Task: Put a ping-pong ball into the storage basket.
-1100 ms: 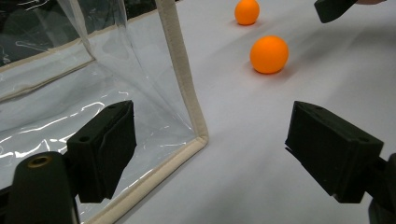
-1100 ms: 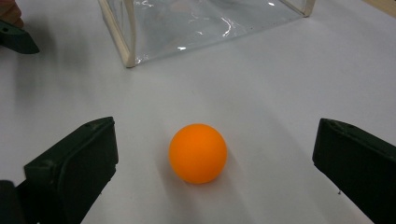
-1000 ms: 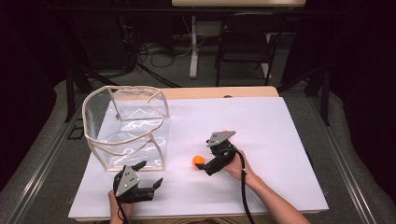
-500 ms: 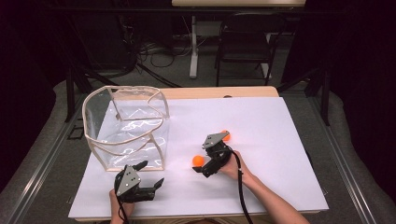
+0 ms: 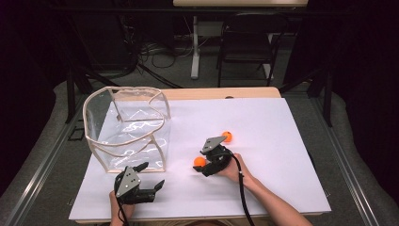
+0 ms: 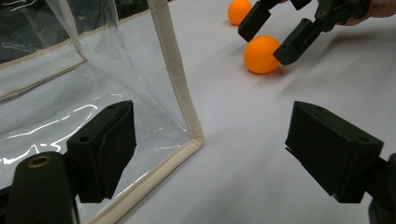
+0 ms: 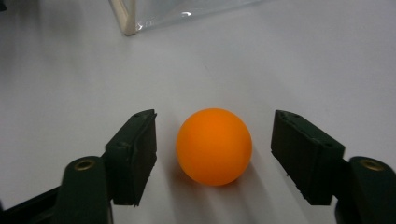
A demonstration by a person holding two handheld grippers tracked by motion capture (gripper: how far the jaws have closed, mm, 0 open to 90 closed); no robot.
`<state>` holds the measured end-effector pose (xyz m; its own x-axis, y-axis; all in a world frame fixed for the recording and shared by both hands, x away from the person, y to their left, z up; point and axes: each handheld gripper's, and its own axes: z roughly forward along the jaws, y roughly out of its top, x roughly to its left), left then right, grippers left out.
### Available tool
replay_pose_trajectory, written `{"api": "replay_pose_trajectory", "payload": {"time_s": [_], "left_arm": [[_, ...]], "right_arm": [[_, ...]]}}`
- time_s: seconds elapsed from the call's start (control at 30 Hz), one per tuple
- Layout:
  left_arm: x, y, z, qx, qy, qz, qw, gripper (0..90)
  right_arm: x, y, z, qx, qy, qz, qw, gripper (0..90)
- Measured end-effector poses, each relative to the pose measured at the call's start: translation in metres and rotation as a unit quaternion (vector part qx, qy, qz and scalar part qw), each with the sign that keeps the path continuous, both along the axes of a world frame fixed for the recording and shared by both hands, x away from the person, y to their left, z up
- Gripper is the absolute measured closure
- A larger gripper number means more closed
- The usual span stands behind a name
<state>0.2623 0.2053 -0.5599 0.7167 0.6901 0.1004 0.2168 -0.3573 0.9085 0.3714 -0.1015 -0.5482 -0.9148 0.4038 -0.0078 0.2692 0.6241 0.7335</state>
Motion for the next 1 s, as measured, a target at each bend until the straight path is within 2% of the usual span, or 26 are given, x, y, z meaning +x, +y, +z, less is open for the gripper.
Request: {"api": "replay_pose_trajectory", "payload": {"time_s": [0.17,0.43,0.7,1.0], "left_arm": [[-0.0002,-0.0009,0.0000,0.002,-0.001,-0.001,1.0000,15.9],[-0.0016,-0.0002,0.0001,0.002,-0.002,0.000,1.0000,15.9],[-0.0022,-0.0003,0.0003,0.001,-0.005,-0.001,1.0000,15.9],[-0.0021,-0.0003,0.0003,-0.001,-0.005,-0.002,1.0000,15.9]], "right_arm": [[-0.0006,0.0006,-0.0002,-0.005,-0.001,0.001,1.0000,42.2],[-0.0015,0.0027,-0.0026,-0.017,-0.004,0.005,0.9998,49.8],[-0.0034,0.0036,-0.0017,-0.014,-0.006,0.007,0.9999,50.4],[-0.0075,-0.0008,0.0060,0.000,-0.024,0.003,0.9997,50.4]]}}
